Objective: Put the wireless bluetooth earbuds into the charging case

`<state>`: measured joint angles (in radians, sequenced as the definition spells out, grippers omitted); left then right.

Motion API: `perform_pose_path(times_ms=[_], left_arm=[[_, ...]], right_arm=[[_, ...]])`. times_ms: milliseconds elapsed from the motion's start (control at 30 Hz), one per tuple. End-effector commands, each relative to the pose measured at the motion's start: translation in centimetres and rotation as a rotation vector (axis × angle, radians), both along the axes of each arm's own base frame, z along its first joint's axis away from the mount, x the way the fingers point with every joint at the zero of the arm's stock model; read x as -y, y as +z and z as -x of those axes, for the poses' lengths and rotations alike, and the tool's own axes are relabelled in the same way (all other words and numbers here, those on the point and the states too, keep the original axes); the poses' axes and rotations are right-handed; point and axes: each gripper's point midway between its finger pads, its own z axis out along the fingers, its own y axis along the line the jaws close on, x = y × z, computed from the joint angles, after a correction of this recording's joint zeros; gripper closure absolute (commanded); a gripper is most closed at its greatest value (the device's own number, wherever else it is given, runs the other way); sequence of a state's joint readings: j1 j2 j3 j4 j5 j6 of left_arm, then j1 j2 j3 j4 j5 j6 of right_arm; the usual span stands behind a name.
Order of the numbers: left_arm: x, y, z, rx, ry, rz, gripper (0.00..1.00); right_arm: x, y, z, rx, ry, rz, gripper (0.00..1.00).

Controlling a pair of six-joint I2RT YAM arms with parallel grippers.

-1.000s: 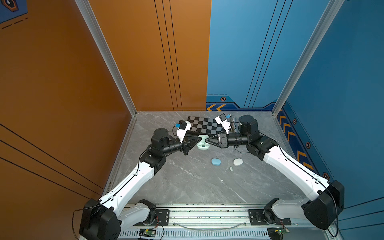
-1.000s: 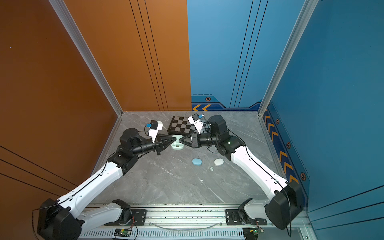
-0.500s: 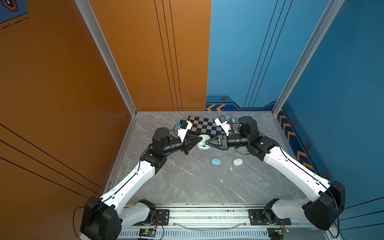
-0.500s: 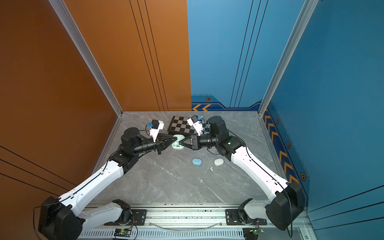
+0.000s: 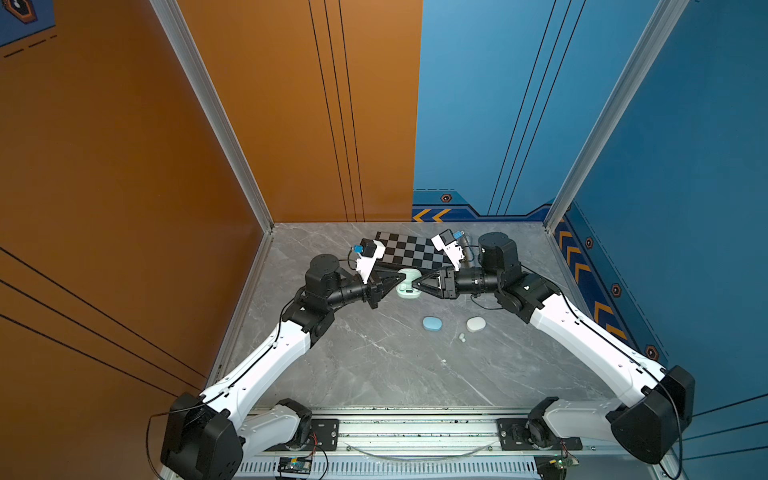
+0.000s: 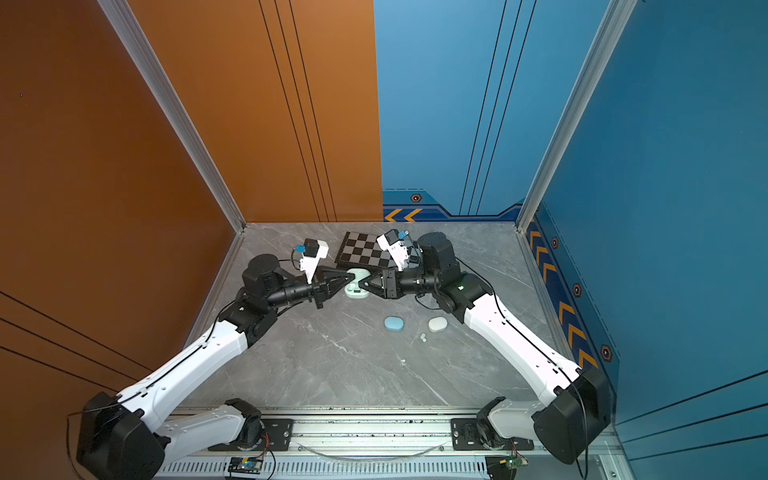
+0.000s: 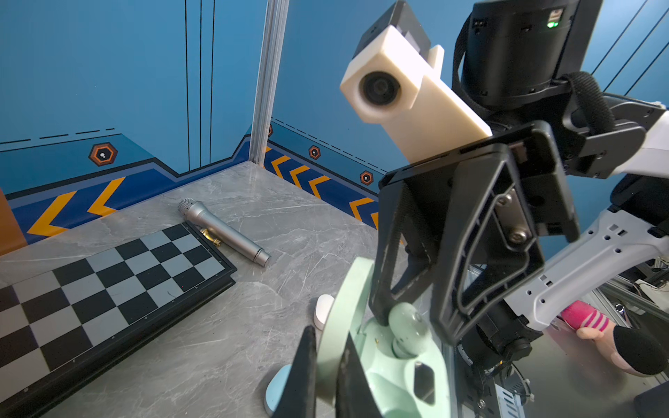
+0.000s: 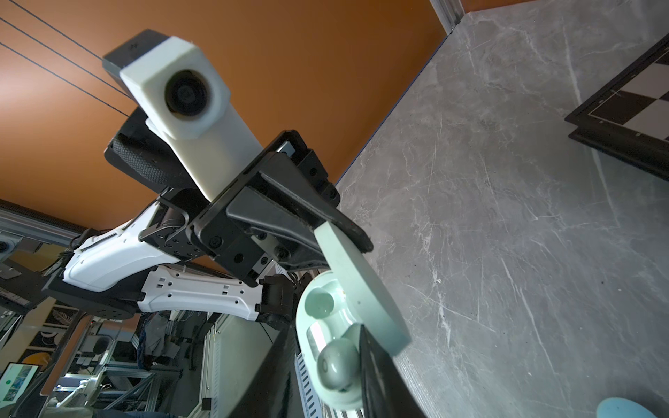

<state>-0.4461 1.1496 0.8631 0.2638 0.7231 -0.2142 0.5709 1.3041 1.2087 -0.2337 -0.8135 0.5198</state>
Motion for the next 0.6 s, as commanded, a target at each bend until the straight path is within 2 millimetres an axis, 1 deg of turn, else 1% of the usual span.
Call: perform_pose_path(times_ms=[0,133,233,300,567], left_arm=[[0.5,3.1,0.4,0.086,-0.020,0.039,1.00],[0.8,3.0,0.4,0.086,-0.030,0.037,1.00],[1.2,2.7,0.6,0.083,-0.044,0.031,1.00],[1.4,2.6,0.7,0.085,-0.050,0.029,1.00],[1.6,2.5,0.5,0.084,-0.048,0.025,1.00]], right_arm=[[0.8,1.0,-0.5,0.027,-0.047,0.016,0.65],[0.9,1.3,-0.9,0.033,-0.073,0.018,0.64],[1.1,1.7,-1.2,0.042,-0.101,0.021,0.60],[1.2,1.9,-1.4,0.047,-0.111,0.021,0.59],[2.2,1.5,-2.6,0.053,-0.205,0.081,0.56]])
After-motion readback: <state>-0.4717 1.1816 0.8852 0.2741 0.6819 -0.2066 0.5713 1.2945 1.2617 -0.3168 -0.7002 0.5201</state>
